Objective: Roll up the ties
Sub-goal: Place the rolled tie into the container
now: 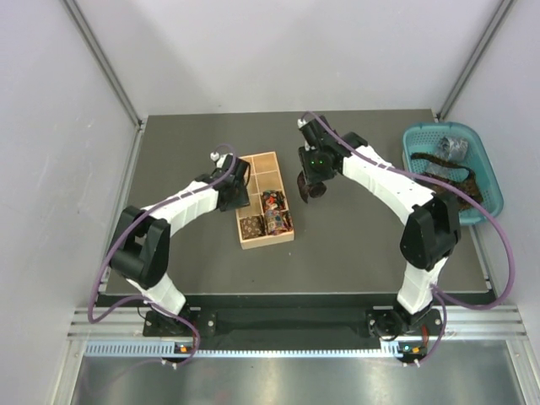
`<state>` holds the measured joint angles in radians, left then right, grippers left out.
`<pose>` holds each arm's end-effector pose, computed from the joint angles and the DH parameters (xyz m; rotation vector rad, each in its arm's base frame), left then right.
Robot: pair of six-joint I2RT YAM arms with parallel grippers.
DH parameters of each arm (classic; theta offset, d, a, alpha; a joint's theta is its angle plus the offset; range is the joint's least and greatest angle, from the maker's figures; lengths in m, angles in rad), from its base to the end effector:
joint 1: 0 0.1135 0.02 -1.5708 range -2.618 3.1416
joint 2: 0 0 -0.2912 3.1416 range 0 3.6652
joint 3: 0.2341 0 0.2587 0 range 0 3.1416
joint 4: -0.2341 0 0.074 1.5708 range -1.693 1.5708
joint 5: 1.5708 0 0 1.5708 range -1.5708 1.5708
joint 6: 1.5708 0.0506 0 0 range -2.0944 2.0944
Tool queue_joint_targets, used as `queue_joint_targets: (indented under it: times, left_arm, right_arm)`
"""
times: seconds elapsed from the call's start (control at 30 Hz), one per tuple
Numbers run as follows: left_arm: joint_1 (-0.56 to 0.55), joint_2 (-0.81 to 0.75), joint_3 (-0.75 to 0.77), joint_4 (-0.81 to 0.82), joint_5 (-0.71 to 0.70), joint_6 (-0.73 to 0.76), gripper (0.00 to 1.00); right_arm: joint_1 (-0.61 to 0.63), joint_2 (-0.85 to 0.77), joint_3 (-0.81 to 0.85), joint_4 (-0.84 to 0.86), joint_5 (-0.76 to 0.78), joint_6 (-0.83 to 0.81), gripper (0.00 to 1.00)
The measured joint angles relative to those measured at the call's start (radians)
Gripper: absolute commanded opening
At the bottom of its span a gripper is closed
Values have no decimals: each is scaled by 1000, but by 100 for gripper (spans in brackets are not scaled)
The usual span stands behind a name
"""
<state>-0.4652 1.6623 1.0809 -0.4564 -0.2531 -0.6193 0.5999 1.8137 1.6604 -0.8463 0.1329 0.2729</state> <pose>0.3206 -0.1467 0.2095 -0.2854 2.5430 -0.0816 0.3463 0.2288 0.3126 -0.3680 2.5387 0.1636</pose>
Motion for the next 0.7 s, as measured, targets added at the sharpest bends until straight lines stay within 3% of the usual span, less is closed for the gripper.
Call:
queue_joint_targets:
  times: [0.27, 0.7]
  left_arm:
    - [9, -48, 81, -29, -5, 18, 53]
    - [113, -249, 82, -45, 72, 34, 53]
  right_arm:
    - [98, 43, 67, -13, 5, 46, 0]
    - [221, 220, 239, -29, 24, 110, 0]
